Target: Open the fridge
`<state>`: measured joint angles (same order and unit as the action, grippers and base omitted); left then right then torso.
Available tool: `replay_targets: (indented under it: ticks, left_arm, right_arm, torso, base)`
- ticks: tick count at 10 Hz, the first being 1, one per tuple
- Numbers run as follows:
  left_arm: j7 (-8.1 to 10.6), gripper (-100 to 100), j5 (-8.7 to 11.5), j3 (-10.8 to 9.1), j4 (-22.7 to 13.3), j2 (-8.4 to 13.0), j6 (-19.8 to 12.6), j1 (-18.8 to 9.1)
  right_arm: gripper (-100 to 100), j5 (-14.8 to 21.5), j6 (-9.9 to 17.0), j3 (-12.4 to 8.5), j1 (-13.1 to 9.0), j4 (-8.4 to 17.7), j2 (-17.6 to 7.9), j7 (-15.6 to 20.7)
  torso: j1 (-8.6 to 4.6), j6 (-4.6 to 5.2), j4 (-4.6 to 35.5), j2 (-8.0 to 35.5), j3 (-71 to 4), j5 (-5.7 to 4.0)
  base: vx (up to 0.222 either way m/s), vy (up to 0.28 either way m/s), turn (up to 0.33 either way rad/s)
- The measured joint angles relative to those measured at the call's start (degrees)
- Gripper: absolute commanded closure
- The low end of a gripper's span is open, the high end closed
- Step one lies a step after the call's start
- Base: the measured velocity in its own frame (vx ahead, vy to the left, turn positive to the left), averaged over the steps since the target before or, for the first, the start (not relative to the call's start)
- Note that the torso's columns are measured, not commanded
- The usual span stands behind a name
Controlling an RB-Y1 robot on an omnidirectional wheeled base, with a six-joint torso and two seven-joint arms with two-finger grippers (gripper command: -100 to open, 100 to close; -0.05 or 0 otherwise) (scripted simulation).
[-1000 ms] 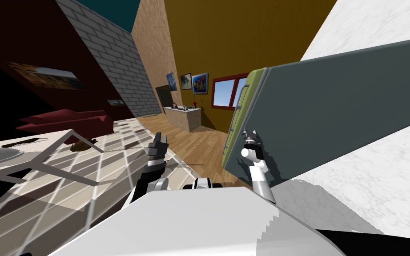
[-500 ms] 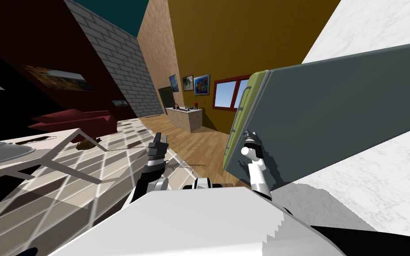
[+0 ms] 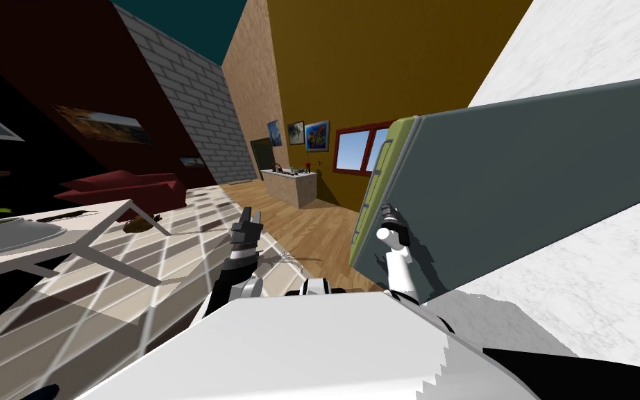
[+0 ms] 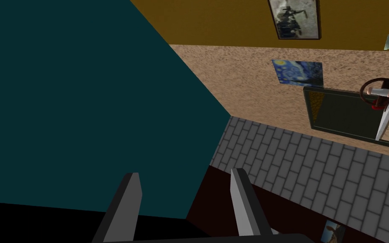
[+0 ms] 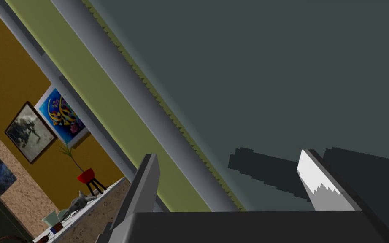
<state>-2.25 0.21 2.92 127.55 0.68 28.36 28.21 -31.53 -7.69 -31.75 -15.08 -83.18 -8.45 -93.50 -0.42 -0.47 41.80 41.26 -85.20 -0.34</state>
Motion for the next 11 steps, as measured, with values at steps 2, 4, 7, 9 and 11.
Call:
replay_targets:
  ticks: [2, 4, 7, 9, 11]
  left_arm:
    - [0.0, 0, 0.0, 0.0, 0.0, 0.0, 0.0, 0.0]
    - [0.0, 0, 0.0, 0.0, 0.0, 0.0, 0.0, 0.0]
    - [0.0, 0, 0.0, 0.0, 0.0, 0.0, 0.0, 0.0]
    - [0.0, 0, 0.0, 0.0, 0.0, 0.0, 0.0, 0.0]
    - [0.0, 0, 0.0, 0.0, 0.0, 0.0, 0.0, 0.0]
  right_arm:
    - [-100, -1.5, 0.3, -1.7, -1.8, 1.9, 0.6, -2.7]
    - [-100, -3.3, 0.7, -3.1, -2.9, 3.8, 0.3, -6.0]
    - [-100, -4.8, 1.8, -5.1, -4.8, 5.4, 0.9, -9.4]
    - [-100, -5.8, 0.4, -5.0, -5.6, 8.2, 0.3, -11.4]
    - [-100, -7.0, 1.8, -7.2, -6.8, 8.6, 1.0, -13.3]
  torso:
    - [-0.06, -0.15, -0.1, -0.3, -0.2, -0.1]
    - [-0.18, -0.34, -0.3, -0.5, -0.3, -0.23]
    - [-0.26, -0.47, -0.4, -0.7, -0.4, -0.3]
    - [-0.4, -0.62, -0.5, -1.0, -0.6, -0.4]
    - [-0.39, -0.73, -0.5, -1.1, -0.6, -0.41]
  base:
    - [0.005, 0.026, 0.034]
    - [0.006, 0.021, 0.034]
    - [-0.001, 0.007, 0.01]
    - [0.001, 0.015, 0.033]
    - [0.005, 0.011, 0.029]
